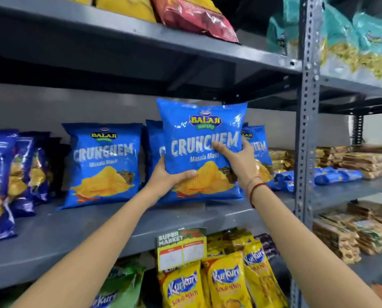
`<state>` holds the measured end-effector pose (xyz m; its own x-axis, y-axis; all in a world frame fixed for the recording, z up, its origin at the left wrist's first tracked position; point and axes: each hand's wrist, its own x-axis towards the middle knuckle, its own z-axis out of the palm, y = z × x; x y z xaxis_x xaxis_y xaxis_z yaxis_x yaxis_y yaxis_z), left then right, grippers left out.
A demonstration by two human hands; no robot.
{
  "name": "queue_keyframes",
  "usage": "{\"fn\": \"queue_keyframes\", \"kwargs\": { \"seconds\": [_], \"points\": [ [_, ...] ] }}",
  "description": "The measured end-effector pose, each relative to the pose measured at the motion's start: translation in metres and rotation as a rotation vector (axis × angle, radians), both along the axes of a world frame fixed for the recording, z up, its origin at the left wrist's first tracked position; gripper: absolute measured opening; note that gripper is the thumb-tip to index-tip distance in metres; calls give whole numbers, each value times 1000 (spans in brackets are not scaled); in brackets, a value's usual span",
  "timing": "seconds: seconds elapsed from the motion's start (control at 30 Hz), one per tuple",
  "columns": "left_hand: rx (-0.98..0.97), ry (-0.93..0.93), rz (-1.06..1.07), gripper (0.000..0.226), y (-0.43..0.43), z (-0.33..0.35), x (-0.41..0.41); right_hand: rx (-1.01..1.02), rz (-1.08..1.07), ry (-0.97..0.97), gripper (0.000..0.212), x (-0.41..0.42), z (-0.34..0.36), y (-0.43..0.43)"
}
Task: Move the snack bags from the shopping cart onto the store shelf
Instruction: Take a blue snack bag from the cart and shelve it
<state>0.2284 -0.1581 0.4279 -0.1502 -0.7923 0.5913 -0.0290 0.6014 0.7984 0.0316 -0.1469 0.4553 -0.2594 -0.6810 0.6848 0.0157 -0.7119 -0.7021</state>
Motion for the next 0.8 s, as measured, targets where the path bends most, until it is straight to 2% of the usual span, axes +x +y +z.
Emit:
{"fn": "queue_keyframes", "kwargs": {
  "seconds": [0.2,0.33,0.4,0.5,0.6,0.7,0.8],
  "points": [
    [132,-67,83,88,-24,-14,18,110,6,15,49,19,-20,-39],
    [209,-129,102,93,-31,-17,20,214,-47,25,84,23,-36,-55],
    [229,-148,112,99,-32,-16,20,239,-81,30,94,24,-40,-59],
    [257,-178,149,106,-29,-14,22,239,-111,59,88,22,-45,-60],
    [225,-265,282,107,-21,-15,21,222,-143,105,71,19,-50,-50],
    [49,-329,484,105,-12,-16,17,194,-190,89,63,11,-55,-34],
    [-192,-258,608,86,3,-15,8,155,-222,51,53,-4,-59,-10]
  ]
}}
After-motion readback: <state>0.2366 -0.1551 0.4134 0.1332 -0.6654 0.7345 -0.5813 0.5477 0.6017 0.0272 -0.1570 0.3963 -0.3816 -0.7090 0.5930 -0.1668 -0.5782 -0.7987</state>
